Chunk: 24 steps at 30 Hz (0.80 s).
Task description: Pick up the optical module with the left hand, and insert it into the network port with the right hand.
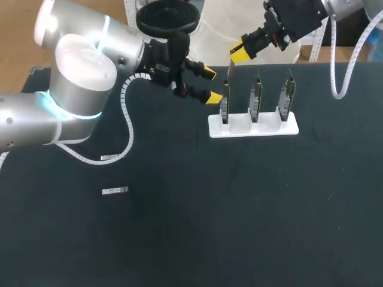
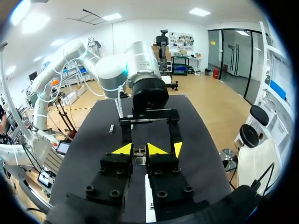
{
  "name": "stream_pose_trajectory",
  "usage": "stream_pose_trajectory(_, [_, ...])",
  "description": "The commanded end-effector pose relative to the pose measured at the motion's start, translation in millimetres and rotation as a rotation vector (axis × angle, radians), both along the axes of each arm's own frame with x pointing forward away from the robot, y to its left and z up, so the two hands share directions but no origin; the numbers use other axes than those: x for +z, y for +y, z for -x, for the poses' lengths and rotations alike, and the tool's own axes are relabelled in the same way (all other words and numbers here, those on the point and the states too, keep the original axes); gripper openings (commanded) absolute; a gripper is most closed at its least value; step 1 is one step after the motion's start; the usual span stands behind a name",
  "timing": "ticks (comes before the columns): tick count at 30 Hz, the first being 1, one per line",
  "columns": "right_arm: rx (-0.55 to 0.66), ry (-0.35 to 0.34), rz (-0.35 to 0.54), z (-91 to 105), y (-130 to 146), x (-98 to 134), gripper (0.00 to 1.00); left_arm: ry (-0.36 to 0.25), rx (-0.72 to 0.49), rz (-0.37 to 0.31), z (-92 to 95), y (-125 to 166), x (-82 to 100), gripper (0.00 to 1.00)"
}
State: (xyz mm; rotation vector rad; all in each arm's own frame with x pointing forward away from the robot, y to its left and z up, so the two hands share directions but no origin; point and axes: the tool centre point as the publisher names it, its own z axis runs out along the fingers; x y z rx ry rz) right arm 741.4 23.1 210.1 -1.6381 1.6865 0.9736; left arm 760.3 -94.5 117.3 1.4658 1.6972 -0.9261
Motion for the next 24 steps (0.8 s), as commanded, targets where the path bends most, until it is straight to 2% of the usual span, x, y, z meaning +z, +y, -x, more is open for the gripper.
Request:
stream_pose_trajectory(1, [0.015, -0.006, 0.016, -0.2, -1.1, 2.6, 0.0, 0.002, -0.002, -0.005, -2.1, -1.4, -0.1, 1.0])
stream_pose_trajectory(10, [0.059, -0.021, 0.091, -7.5, -1.4, -4.3, 0.0, 0.002, -0.002, -0.005, -2.1, -1.4, -0.1, 1.0])
stream_pose_trajectory(24, [0.06, -0.021, 0.131, -16.3, 5.3, -21.0, 0.0, 0.002, -0.002, -0.005, -2.1, -1.4, -0.1, 1.0])
